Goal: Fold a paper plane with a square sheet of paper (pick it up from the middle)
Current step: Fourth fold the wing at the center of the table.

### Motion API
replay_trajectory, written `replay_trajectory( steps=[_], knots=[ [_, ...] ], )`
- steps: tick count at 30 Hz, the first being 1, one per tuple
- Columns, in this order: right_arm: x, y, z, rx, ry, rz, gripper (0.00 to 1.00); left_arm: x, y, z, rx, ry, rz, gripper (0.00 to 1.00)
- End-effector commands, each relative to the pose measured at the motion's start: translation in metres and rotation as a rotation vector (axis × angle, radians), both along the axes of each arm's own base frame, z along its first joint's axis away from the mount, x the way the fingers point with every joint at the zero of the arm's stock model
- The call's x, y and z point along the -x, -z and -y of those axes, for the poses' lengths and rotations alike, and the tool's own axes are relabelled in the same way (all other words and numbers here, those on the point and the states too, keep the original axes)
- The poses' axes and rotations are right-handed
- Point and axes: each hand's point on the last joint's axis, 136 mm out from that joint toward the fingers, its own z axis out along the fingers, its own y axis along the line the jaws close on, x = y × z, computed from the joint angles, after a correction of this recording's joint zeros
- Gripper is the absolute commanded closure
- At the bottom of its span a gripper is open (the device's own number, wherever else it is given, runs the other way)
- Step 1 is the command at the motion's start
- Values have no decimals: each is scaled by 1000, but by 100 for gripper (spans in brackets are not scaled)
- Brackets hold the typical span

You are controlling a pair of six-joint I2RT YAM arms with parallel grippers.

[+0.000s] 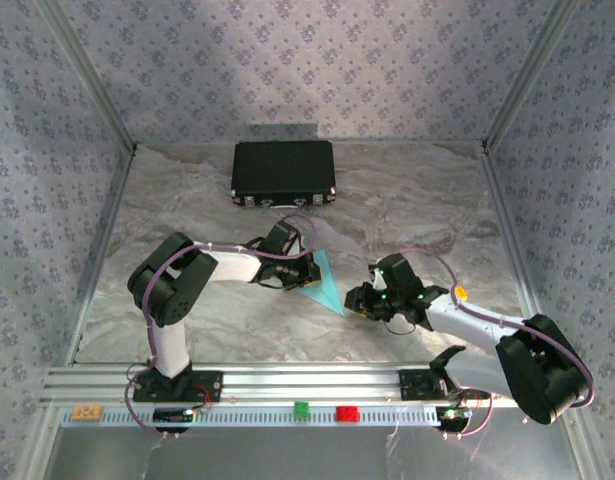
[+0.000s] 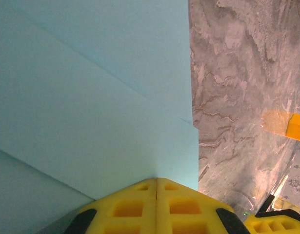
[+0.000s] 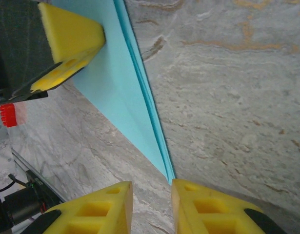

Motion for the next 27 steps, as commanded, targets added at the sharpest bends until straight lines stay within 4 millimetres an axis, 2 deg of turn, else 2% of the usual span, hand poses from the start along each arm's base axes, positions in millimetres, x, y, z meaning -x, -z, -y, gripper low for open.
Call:
replay_trajectory(
  steps=[1, 10, 16, 27],
  knots=[
    [2, 0, -3, -23, -7, -17, 72, 4, 17, -15, -61, -31, -33, 95],
    [4, 5, -16, -29, -54, -57, 69, 1, 8, -11, -37, -26, -22, 94],
    [8, 20, -11, 10, -38, -113, 67, -2, 5, -9, -36, -24, -15, 94],
    [6, 18, -15, -20, -37, -111, 68, -2, 2, -9, -31, -29, -10, 94]
  ],
)
